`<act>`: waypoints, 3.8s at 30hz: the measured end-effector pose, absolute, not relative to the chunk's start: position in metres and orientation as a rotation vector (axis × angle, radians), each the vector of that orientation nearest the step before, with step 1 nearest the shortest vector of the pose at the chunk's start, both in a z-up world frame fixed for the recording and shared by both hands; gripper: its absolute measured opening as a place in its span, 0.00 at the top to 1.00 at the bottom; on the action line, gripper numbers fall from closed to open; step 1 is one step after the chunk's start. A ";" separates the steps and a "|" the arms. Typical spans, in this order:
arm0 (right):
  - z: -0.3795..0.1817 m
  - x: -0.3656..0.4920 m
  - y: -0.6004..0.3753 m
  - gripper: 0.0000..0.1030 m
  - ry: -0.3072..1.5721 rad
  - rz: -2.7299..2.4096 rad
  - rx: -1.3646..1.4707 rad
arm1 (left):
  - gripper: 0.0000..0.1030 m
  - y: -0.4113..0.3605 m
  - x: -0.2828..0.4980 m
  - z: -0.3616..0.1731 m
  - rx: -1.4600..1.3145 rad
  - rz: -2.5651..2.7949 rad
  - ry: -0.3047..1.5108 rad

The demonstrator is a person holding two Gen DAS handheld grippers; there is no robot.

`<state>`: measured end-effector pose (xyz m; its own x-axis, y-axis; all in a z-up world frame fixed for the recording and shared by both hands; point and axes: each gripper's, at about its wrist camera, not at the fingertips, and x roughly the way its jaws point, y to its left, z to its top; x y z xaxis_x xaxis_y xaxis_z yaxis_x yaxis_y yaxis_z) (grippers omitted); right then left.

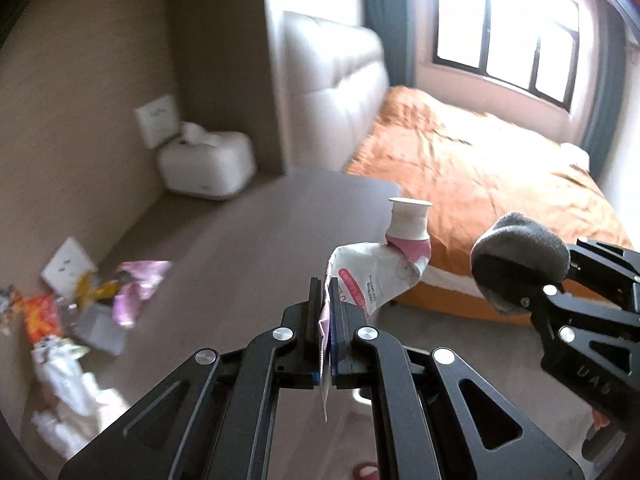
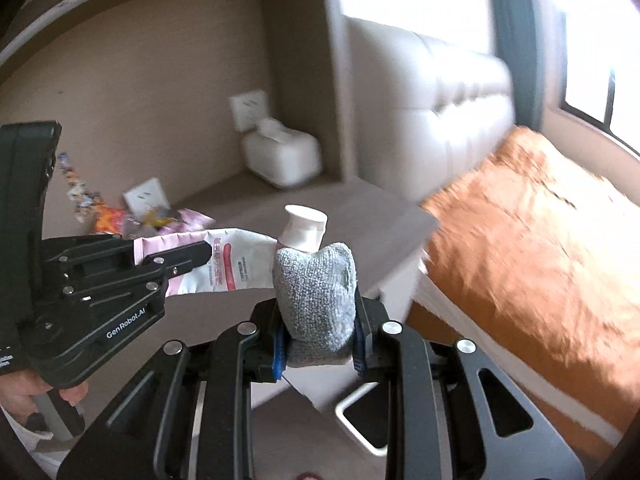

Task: Collect trash
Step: 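Carry both items to the white bin and open both tools over it, then swing both tools back toward the trash pile on the desk, then grasp the clear plastic bag with the left tool while the right tool grasps the white bag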

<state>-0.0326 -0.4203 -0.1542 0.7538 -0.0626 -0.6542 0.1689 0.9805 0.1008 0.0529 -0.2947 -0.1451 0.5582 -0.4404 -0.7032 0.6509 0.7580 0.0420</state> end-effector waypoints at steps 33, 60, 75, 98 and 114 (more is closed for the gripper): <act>-0.633 -0.020 -0.551 0.40 1.046 -0.306 0.298 | 0.93 -0.472 0.072 -0.620 0.614 -0.782 1.063; -0.305 -0.117 -0.583 0.04 0.749 -0.539 0.247 | 0.05 -0.461 0.034 -0.317 0.357 -0.814 0.918; -0.134 -0.051 -0.457 0.04 0.465 -0.114 0.129 | 0.05 -0.278 0.025 -0.127 0.210 -0.458 0.669; -0.149 0.069 -0.197 0.04 0.593 0.499 -0.026 | 0.05 0.027 0.039 -0.156 0.034 0.178 0.725; -0.204 0.151 -0.098 0.04 0.709 0.506 -0.127 | 0.30 0.088 0.134 -0.227 -0.140 0.058 0.870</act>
<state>0.1509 -0.0977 -0.2040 0.6443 0.4011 -0.6511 -0.4858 0.8723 0.0567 0.1336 0.0884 -0.2271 0.6439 -0.0063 -0.7651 -0.1078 0.9892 -0.0989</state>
